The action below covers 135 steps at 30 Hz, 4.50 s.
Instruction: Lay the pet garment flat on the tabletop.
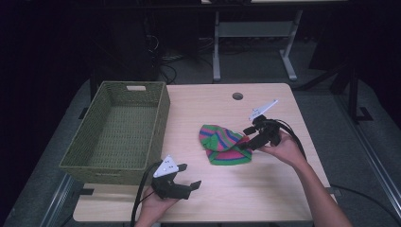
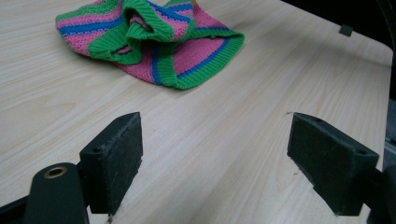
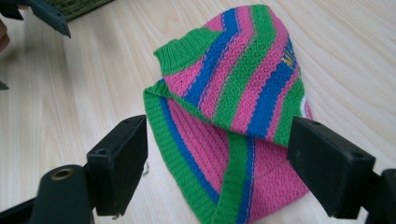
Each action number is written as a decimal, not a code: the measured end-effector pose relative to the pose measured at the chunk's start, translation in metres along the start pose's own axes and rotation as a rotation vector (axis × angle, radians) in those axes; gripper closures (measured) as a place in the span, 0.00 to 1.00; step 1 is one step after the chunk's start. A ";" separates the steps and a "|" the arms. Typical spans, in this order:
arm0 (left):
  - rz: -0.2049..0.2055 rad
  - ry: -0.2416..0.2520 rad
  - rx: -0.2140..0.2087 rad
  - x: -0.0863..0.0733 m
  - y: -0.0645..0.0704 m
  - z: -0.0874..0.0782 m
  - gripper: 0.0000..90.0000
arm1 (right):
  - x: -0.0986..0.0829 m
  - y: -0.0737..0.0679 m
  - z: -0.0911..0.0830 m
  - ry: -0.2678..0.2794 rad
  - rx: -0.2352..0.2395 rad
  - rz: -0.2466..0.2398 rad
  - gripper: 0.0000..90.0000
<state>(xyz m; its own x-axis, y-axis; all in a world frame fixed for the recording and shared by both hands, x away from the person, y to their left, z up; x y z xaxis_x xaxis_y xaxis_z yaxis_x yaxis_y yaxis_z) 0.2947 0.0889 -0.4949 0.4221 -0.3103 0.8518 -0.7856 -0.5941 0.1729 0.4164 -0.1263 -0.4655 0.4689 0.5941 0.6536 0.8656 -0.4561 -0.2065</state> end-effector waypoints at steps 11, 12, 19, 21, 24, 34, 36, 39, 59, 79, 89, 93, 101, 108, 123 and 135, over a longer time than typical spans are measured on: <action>-0.006 0.011 -0.029 0.002 0.003 -0.001 0.20 | 0.010 0.002 0.011 -0.032 -0.005 -0.009 0.21; -0.007 0.015 -0.032 0.002 0.004 -0.002 0.20 | 0.010 0.001 0.013 -0.038 0.003 -0.001 0.21; -0.002 0.015 -0.027 0.002 0.002 -0.003 0.20 | 0.012 0.006 0.018 -0.051 -0.008 -0.009 0.21; 0.003 0.010 -0.026 0.002 0.002 -0.003 0.20 | 0.013 0.007 0.019 -0.055 -0.015 -0.009 0.21; 0.005 0.008 -0.028 0.002 0.002 -0.002 0.20 | 0.012 0.006 0.030 -0.081 -0.021 -0.014 0.21; 0.003 0.012 -0.030 0.002 0.002 -0.004 0.20 | 0.016 0.010 0.041 -0.111 -0.029 -0.016 0.23; 0.003 0.016 -0.028 0.002 0.001 -0.004 0.20 | 0.016 0.011 0.044 -0.115 -0.028 -0.021 0.23; 0.003 0.012 -0.029 0.002 0.002 -0.003 0.20 | 0.013 0.014 0.049 -0.138 -0.033 -0.008 0.23; 0.022 0.009 -0.032 0.001 0.005 -0.003 0.20 | 0.009 0.019 0.077 -0.200 -0.084 -0.003 0.29; 0.032 0.000 -0.035 0.001 0.007 -0.002 0.20 | 0.009 0.017 0.088 -0.280 -0.232 -0.061 0.51; 0.030 0.000 -0.036 0.001 0.008 -0.001 0.20 | 0.012 0.017 0.088 -0.306 -0.249 -0.057 0.64; 0.029 -0.002 -0.035 0.000 0.008 0.000 0.20 | 0.012 0.018 0.088 -0.307 -0.254 -0.068 0.71; 0.033 0.005 -0.029 0.001 0.007 0.000 0.20 | 0.012 0.021 0.086 -0.295 -0.244 -0.069 0.79; 0.029 0.005 -0.032 0.002 0.006 0.000 0.20 | 0.012 0.021 0.085 -0.271 -0.225 -0.044 0.81; 0.028 0.007 -0.027 0.002 0.004 -0.002 0.20 | 0.015 0.023 0.064 -0.200 -0.180 0.016 0.83; 0.022 0.009 -0.024 0.002 0.003 -0.003 0.20 | 0.024 0.014 0.041 -0.137 -0.158 0.041 0.83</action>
<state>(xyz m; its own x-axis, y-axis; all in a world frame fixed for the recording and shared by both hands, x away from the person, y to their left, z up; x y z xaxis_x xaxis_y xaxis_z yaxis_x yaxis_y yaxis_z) 0.2922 0.0891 -0.4911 0.4011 -0.3162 0.8597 -0.8052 -0.5691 0.1664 0.4472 -0.0912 -0.4831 0.5316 0.6525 0.5400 0.8122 -0.5735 -0.1066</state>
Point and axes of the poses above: each handheld gripper's, and its own axes: z roughly forward along the jaws, x roughly out of its top, y roughly to its right, the point moved 9 cm from there along z, roughly forward along the jaws, and after that the axes turned 1 degree about y, right-handed, at the moved point
